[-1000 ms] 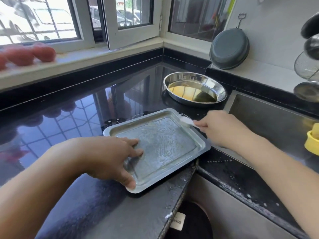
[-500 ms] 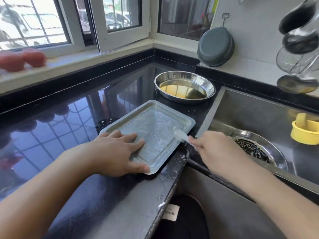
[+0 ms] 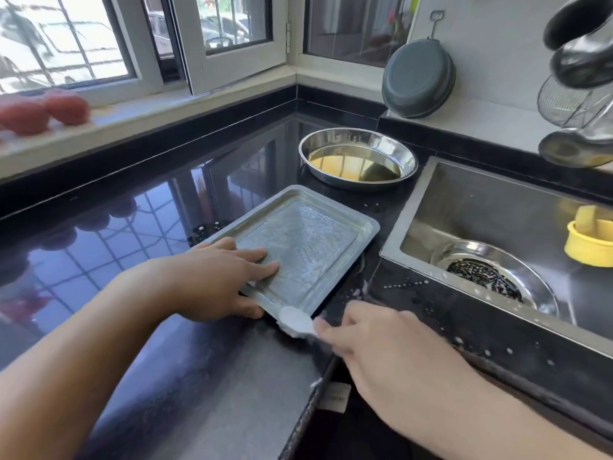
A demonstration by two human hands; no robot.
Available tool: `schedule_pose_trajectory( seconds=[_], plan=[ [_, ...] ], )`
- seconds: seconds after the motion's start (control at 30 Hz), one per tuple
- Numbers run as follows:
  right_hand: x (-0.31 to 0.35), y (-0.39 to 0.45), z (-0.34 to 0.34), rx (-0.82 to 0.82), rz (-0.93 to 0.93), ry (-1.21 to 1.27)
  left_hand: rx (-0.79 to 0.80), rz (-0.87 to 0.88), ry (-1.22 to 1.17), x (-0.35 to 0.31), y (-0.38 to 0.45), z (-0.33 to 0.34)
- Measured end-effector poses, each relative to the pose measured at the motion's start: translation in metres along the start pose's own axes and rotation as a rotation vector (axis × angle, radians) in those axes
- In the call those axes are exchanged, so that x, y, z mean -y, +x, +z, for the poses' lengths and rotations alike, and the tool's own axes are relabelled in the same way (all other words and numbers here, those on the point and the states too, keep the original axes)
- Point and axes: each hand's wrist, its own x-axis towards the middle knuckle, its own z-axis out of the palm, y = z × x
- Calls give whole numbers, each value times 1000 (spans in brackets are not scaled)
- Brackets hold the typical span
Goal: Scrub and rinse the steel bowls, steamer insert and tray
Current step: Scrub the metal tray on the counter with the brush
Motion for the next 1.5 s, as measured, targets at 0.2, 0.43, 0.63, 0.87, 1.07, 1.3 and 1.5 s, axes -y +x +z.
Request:
schedule_pose_trajectory(
  seconds=[0.2, 0.43, 0.63, 0.87, 1.07, 1.3, 1.5],
  plan=[
    [0, 10, -5, -47, 31, -73, -30, -8, 15, 1, 1, 2],
    [-36, 48, -20, 1, 222, -126, -40, 13, -16, 3, 1, 2],
    [-34, 85, -30, 98, 191, -174, -45, 28, -18, 3, 2, 2],
    [-50, 78, -33, 88, 196, -156, -58, 51, -45, 6, 3, 3],
    [-39, 64, -33, 120, 179, -149, -83, 10, -201, 15, 0, 1],
    [2, 64, -21, 126, 31, -145, -103, 3, -276, 21, 2, 4],
    [5, 72, -18, 139, 40, -160, -124, 2, -363, 25, 0, 5]
  ],
)
